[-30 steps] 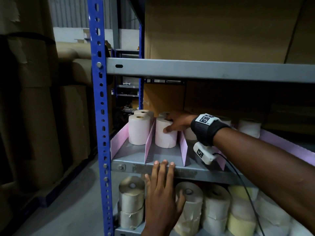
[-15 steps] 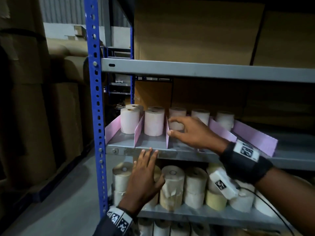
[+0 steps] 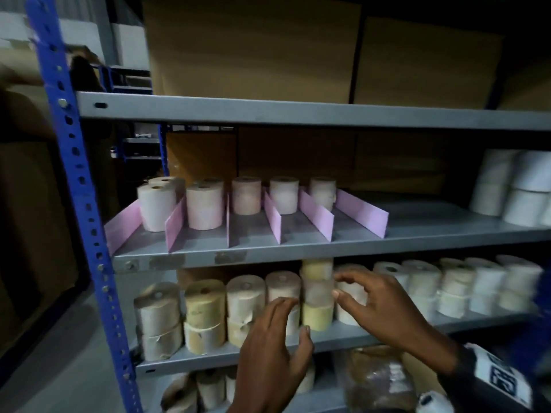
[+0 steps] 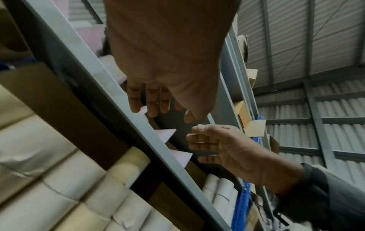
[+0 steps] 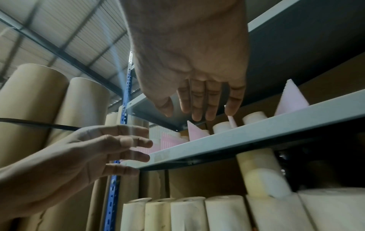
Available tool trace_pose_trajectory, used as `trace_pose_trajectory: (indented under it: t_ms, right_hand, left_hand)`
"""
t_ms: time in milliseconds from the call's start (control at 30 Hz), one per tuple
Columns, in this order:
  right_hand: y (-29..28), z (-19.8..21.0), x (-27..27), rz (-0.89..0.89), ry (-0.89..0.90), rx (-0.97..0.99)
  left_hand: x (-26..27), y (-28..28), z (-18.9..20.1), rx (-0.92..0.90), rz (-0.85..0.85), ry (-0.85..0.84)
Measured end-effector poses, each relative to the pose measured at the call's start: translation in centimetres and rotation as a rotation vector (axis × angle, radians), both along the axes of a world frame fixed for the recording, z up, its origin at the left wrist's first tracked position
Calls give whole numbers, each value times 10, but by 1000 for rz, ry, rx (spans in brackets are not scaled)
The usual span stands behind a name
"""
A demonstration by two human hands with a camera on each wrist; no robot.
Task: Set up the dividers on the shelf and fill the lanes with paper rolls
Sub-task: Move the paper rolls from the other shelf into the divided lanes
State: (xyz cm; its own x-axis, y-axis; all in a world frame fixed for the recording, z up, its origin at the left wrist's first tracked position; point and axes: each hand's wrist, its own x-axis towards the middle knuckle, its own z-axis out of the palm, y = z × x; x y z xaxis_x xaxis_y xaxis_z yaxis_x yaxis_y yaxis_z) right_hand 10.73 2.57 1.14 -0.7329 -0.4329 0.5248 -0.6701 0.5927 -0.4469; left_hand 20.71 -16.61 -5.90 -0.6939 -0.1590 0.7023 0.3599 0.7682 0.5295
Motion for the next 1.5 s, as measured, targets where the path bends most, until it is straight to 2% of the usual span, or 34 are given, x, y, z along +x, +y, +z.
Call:
trace_pose_trajectory:
  t_ms: [233, 367, 567, 767, 967, 1167, 1500]
  right_hand:
    - [87, -14, -14, -147, -19, 35]
    - [150, -16, -34, -233, -32, 26]
    - [250, 4, -74, -328, -17, 23]
    - [335, 28, -112, -410, -14, -77]
    - [372, 64, -158, -441, 44, -207]
    - [389, 97, -216, -479, 112, -207]
    - [442, 161, -337, -633, 200, 24]
  left_hand:
    - [-23, 77, 10, 0, -131, -1]
    - [-54, 129, 19, 9, -197, -2]
    - [-117, 224, 41, 61, -269, 26]
    - [-190, 310, 68, 55, -348, 34]
    - [-259, 358, 87, 132, -411, -41]
    - [-325, 399, 97, 239, -433, -72]
    - [-443, 449, 112, 342, -491, -142]
